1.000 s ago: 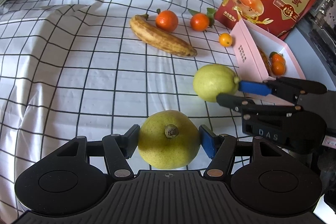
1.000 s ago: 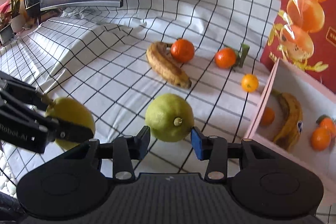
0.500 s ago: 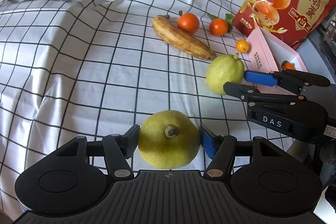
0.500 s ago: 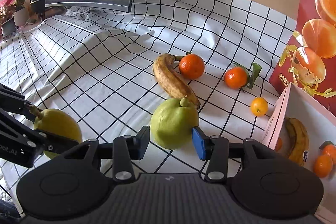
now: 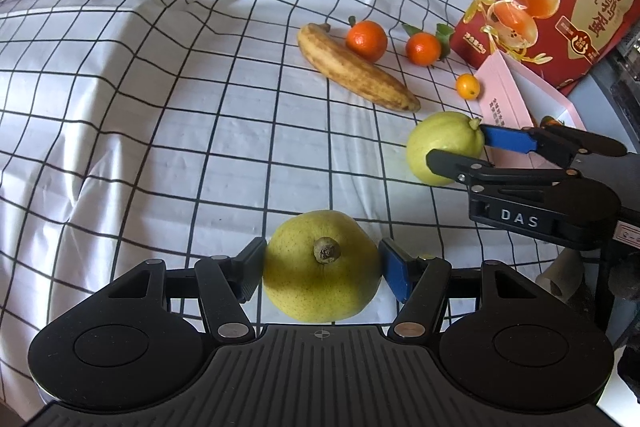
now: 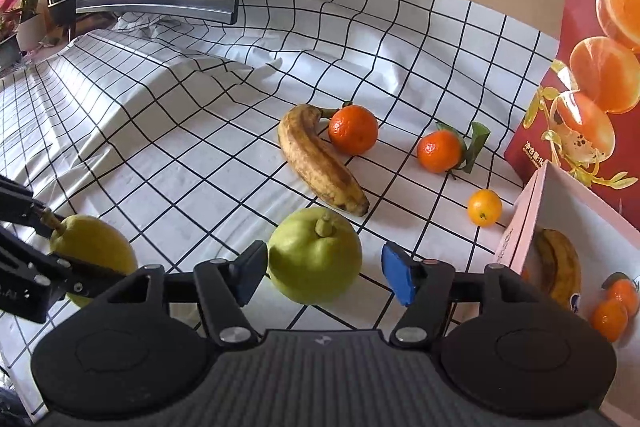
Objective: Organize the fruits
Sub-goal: 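Carry the pear to the pink box and release it with the left gripper while the right carries its pear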
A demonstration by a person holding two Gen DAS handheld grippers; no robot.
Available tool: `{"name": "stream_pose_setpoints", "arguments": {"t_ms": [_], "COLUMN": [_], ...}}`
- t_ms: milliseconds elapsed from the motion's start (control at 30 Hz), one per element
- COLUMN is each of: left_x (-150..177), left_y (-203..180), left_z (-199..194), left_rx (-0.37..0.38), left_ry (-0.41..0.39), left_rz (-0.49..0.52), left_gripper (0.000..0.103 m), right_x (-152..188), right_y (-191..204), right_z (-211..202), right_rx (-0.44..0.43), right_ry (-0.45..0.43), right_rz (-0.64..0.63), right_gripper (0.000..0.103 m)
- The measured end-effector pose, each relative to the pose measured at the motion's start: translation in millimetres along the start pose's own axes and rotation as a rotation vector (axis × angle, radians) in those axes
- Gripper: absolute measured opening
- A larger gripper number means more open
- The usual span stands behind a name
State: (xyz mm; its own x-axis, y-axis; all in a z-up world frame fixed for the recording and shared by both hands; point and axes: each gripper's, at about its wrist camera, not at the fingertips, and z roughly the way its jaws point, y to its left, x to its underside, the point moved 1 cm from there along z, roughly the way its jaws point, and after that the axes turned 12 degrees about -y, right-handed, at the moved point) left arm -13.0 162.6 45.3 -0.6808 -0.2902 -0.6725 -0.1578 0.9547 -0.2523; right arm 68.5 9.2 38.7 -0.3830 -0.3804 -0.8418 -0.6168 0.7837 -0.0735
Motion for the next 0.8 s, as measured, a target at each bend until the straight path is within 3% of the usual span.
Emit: {"name": "stream_pose_setpoints", "arguments": {"t_ms": [267,333,533,700,800], "left_x": [1.6,1.2,-13.2,-54.3,-86.0], "left_y": [2.5,0.8,-18.1,-82.5,-139.7], "left_z": [-3.7,-5.1,-7.9,-3.8,9.6], "left_rx": [-0.004,-0.001,0.024,0.160,0.276], "left_ry": [0.004,0.003,-0.025,-0.099,-0.128], "left_rz": [0.002,0.011,0.066,0.171,0.248], "left_gripper": [0.067,0.067,0.067,0.067,0.067], "right_x": [1.7,-1.0,-6.9,-14.7,-3.8], "right_y": [-1.3,0.1,-8.0,-29.5,-47.5], "right_z": [16.2,16.9,-9.3,-82.8,-130.9], "right_rx": [-0.001,-0.010,-0.004,0.076,0.189], "right_ry": [0.015,0.010,-0.032,-0.140,-0.171], "right_rz": [0.040,0.036,0.110,0.162,0.183], "right_gripper": [0.064,0.057,0.056,0.056,0.056]}}
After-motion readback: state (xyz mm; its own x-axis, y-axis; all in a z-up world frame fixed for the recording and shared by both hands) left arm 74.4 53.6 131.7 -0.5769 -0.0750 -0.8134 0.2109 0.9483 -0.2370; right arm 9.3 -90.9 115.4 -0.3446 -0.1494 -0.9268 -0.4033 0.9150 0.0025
